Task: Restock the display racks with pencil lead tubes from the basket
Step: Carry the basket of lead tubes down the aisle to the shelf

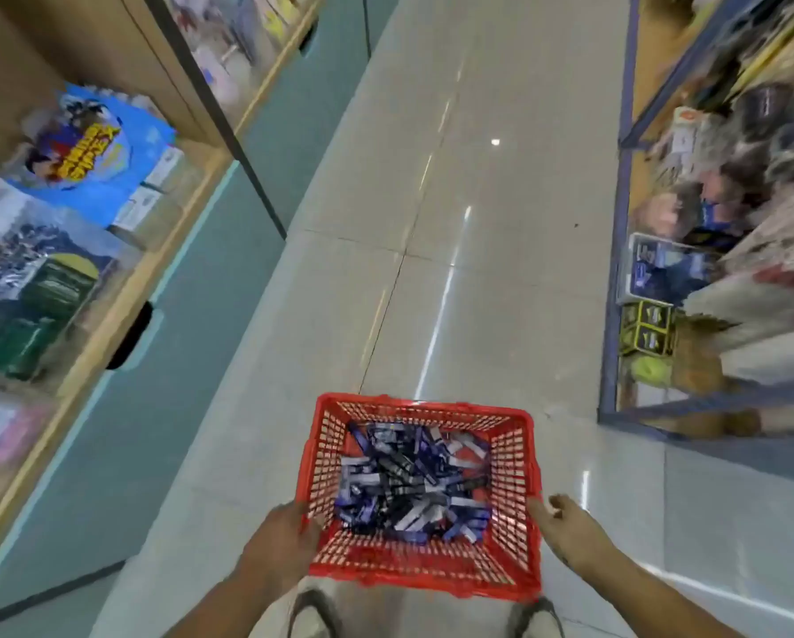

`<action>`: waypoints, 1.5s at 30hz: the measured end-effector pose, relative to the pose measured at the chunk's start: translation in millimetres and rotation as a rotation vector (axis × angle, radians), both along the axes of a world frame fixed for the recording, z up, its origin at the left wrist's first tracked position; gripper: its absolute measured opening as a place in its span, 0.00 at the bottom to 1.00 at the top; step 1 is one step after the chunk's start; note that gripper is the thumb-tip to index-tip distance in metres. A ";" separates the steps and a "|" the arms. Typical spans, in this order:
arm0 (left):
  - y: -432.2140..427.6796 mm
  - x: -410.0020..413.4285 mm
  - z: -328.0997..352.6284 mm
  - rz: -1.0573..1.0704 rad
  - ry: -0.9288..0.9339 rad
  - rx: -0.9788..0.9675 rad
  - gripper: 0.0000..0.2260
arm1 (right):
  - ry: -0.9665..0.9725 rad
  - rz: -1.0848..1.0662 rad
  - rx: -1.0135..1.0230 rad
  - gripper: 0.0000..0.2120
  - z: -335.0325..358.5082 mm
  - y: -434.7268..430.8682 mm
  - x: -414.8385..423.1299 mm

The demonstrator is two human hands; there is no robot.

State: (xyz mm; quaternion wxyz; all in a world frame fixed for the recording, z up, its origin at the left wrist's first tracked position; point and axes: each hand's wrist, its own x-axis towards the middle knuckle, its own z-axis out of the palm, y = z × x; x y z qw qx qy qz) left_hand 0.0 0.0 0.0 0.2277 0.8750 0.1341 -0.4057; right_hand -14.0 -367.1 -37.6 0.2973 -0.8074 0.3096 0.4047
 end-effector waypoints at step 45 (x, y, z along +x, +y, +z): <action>-84.9 271.6 396.8 0.584 -0.659 -0.030 0.22 | -0.652 -0.347 0.151 0.18 448.5 -142.4 312.5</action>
